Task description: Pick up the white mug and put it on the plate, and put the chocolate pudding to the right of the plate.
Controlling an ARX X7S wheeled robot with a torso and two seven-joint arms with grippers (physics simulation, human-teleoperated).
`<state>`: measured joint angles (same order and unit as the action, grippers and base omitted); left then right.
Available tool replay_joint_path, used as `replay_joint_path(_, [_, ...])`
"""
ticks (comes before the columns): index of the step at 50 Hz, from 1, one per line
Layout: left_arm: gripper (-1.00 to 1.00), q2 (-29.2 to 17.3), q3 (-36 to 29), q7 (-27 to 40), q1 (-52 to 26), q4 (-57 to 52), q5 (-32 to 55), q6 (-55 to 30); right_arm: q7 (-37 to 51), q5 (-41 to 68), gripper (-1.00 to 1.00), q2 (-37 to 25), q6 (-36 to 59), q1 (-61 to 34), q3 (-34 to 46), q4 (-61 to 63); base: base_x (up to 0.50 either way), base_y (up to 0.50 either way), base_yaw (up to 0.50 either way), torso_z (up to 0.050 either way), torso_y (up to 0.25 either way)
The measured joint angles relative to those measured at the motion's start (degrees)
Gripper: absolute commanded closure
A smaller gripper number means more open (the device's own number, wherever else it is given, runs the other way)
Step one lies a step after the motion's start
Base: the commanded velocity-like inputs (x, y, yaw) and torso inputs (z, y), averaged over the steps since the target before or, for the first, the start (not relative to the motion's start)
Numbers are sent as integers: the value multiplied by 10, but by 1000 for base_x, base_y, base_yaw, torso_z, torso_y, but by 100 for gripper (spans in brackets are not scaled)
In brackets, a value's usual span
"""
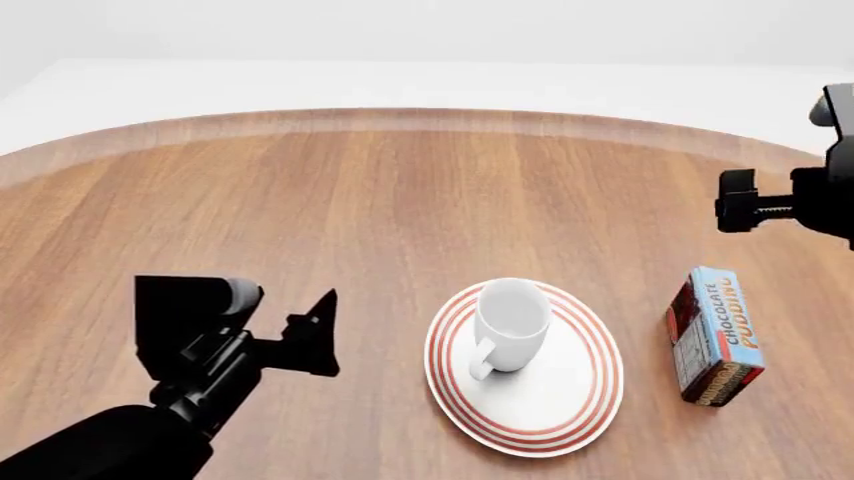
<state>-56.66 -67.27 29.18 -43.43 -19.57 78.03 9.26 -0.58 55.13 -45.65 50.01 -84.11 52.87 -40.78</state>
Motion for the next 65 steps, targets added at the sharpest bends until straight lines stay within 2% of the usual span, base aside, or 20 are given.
replay_joint_path(11, [-100,-12,6,6,0,-14,1,3,58,51,-100,-68,-12,-2,-57,180,0,0,0,0,0])
replay_joint_path(30, [-100,-32,16,22,-5,-45,-4,3,177,177,-100,-227,-95,85,-164,499,0,0,0,0,0])
replay_joint_path(39, [-100,-46,20,41,-8,-72,-20,1,230,222,-100,-303,-186,144,-205,632,0,0,0,0,0])
replay_joint_path(49, [-100,-70,29,70,-11,-111,-40,5,295,220,-100,-394,-348,230,-204,755,0,0,0,0,0])
replay_joint_path(65, [-100,-127,46,144,-4,-182,-106,20,393,157,-100,-441,-509,314,-166,864,0,0,0,0,0])
